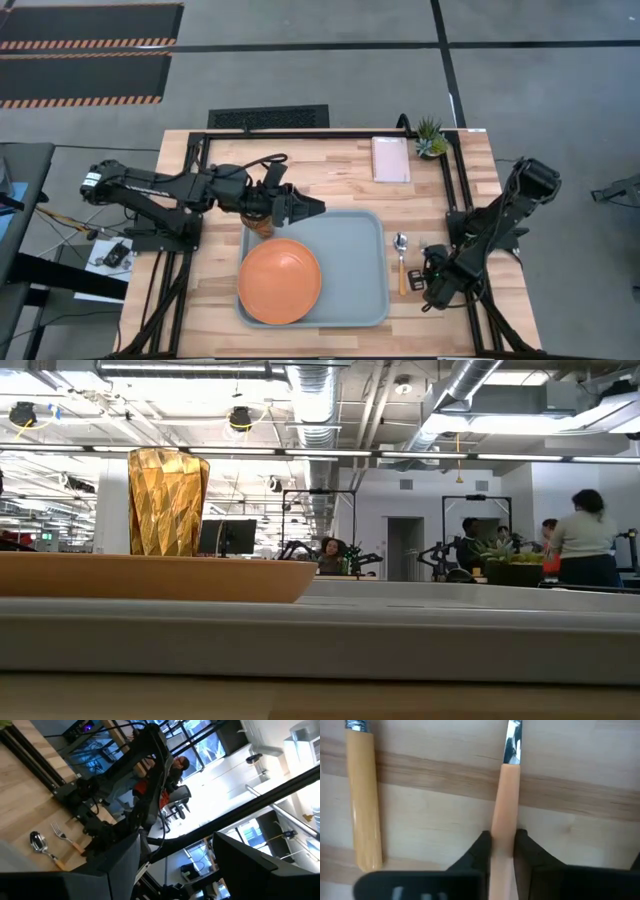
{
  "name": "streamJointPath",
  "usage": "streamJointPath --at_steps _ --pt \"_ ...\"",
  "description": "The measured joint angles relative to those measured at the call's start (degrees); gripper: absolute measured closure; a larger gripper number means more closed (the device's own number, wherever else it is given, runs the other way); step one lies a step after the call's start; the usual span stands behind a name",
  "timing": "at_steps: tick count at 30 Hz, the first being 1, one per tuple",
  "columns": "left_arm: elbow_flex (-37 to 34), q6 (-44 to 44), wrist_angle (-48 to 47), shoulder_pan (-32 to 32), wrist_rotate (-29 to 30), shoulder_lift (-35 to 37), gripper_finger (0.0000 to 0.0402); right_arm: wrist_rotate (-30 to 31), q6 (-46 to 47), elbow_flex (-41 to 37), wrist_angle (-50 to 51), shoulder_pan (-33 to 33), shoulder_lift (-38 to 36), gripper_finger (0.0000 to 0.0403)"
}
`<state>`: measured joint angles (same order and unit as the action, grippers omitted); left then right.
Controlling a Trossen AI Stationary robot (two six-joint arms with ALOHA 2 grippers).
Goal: Pick and place plate/cup/fork/spoon on tray
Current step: Put the orange fork on the serving tray to the right of the orange plate
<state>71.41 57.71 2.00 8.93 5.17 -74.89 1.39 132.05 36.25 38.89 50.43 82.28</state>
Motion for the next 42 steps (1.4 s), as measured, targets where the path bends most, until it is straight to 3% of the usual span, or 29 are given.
streamJointPath --at_steps 10,17,20,23,26,36,42 --pt "0.0 0.0 0.0 -0.6 0.1 0.0 0.0166 1.8 0.4 2.8 5.8 -0.8 -3.1 0.0362" --pt "0.0 -1.0 -1.9 -1.8 0.3 0.0 0.0166 10.3 -1.2 10.6 17.9 -3.5 -7.6 0.0363" --pt "0.0 -1.0 -4.6 -2.2 1.8 0.0 0.0166 17.6 -3.5 14.8 22.5 -5.1 -9.7 0.036" --pt "0.0 -0.9 -6.1 -2.7 2.8 0.0 0.0166 25.0 -10.2 19.6 23.7 -8.0 -11.3 0.036" --pt "0.0 -0.9 -6.1 -3.0 3.2 -0.3 0.0166 28.5 -20.5 23.8 23.5 -12.4 -11.8 0.0359" --pt "0.0 1.6 -6.3 -3.4 4.2 -5.2 0.0166 30.9 -54.5 35.3 15.0 -28.1 -8.0 0.0351" --pt "-0.1 -0.4 -2.0 -4.0 3.0 -10.0 0.0166 27.9 -64.6 37.8 7.8 -33.1 -5.1 0.0346"
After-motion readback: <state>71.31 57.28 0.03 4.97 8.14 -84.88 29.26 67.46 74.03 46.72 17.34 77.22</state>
